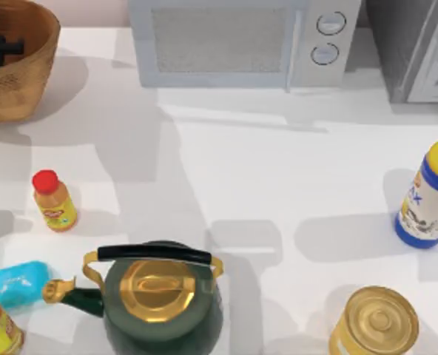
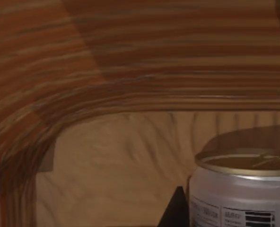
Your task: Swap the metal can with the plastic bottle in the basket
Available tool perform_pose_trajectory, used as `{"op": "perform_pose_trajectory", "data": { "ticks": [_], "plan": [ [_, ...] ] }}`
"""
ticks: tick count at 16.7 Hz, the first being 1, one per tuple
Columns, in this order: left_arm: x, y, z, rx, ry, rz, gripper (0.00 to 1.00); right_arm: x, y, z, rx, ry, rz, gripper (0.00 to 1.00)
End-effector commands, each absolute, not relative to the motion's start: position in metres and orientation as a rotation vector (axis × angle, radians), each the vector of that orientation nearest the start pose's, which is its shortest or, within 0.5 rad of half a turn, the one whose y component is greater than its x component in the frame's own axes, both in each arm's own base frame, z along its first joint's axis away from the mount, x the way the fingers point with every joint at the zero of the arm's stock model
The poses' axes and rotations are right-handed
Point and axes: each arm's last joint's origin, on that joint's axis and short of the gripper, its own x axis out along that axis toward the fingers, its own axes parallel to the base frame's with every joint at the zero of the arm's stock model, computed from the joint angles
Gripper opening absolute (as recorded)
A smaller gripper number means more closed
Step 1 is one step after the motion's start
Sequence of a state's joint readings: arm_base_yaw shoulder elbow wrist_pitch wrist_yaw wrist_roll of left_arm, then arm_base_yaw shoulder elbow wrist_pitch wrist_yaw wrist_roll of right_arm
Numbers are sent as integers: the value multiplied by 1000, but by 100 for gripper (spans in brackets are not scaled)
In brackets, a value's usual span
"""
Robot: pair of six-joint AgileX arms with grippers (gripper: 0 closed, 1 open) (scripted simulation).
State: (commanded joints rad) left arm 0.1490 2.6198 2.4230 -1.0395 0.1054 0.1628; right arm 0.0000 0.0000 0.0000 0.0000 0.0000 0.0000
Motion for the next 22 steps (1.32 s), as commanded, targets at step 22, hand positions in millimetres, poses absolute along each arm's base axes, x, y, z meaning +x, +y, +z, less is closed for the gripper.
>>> {"op": "perform_pose_trajectory", "data": {
  "ticks": [22],
  "plan": [
    [132, 4, 262, 31, 197, 8, 0, 106, -1, 160, 0, 0, 0, 100]
  ]
}}
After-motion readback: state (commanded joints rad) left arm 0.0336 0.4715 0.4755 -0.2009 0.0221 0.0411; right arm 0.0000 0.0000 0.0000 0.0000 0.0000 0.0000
